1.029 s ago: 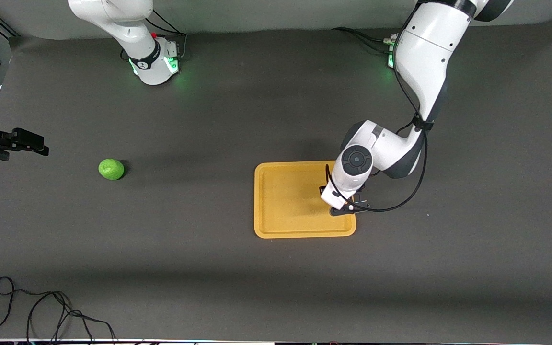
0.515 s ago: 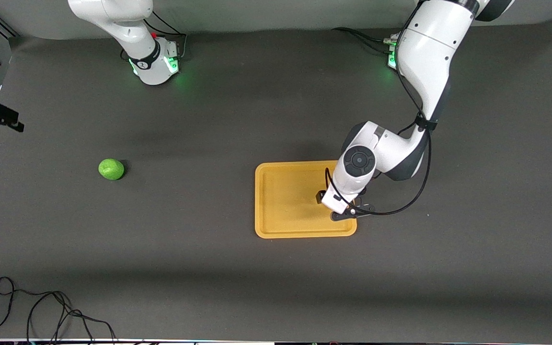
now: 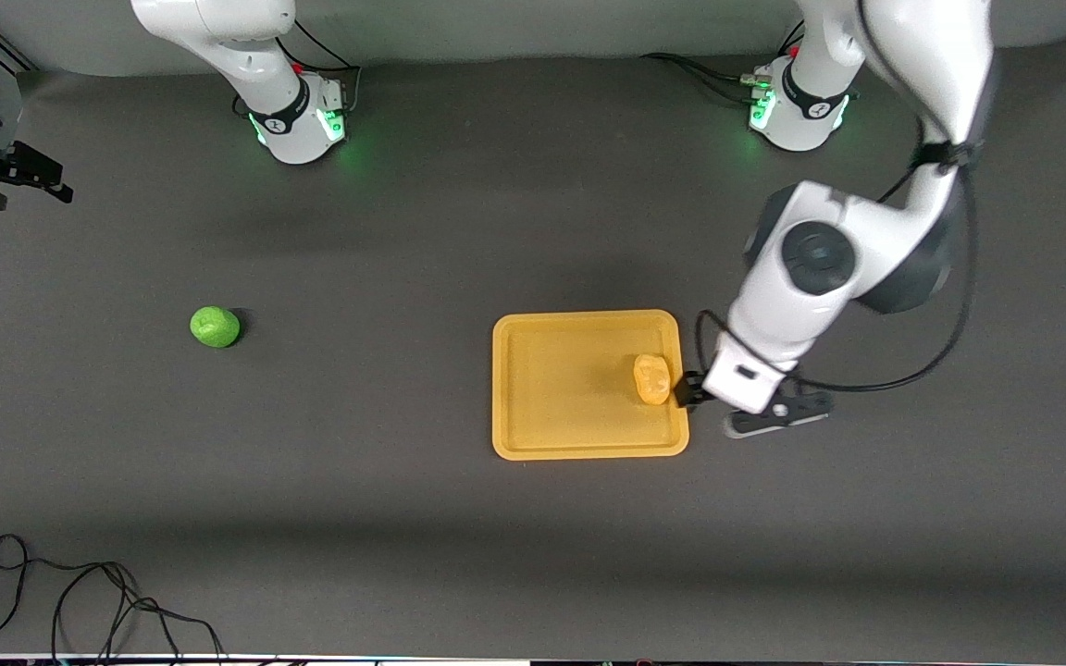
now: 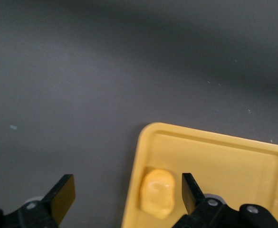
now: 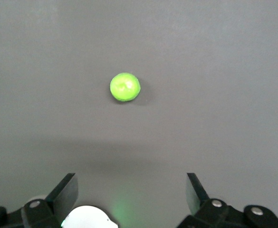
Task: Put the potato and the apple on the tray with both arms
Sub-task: 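Return the left gripper to rest while the right gripper grasps the apple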
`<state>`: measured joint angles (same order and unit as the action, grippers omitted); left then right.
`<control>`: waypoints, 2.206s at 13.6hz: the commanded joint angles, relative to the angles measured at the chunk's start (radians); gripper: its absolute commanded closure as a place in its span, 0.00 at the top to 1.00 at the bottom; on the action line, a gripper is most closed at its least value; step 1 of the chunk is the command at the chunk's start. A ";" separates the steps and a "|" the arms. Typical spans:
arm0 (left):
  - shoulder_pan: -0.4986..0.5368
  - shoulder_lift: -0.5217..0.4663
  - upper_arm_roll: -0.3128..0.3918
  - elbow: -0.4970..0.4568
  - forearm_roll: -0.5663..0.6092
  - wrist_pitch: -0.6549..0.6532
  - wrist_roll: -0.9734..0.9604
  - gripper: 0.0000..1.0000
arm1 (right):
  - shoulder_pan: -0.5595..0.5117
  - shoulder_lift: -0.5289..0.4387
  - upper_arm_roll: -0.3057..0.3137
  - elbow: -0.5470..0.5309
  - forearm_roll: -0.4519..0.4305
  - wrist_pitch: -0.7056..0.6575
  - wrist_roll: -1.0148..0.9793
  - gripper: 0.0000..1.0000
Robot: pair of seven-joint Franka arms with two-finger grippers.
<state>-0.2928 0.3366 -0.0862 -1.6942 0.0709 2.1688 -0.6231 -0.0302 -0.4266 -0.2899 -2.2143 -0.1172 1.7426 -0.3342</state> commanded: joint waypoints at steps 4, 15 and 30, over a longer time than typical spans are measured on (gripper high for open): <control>0.141 -0.209 -0.006 -0.085 0.007 -0.178 0.266 1.00 | 0.105 0.028 -0.005 -0.077 -0.006 0.102 0.112 1.00; 0.273 -0.304 0.003 -0.127 -0.006 -0.268 0.478 1.00 | 0.110 0.431 -0.043 -0.355 0.071 0.920 0.110 1.00; 0.304 -0.364 0.036 -0.078 -0.066 -0.451 0.686 1.00 | 0.165 0.619 -0.037 -0.250 0.195 0.961 0.081 0.54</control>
<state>0.0100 -0.0182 -0.0525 -1.7803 0.0169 1.7370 0.0431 0.1251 0.2154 -0.3215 -2.5410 0.0554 2.7952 -0.2353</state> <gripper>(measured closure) 0.000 0.229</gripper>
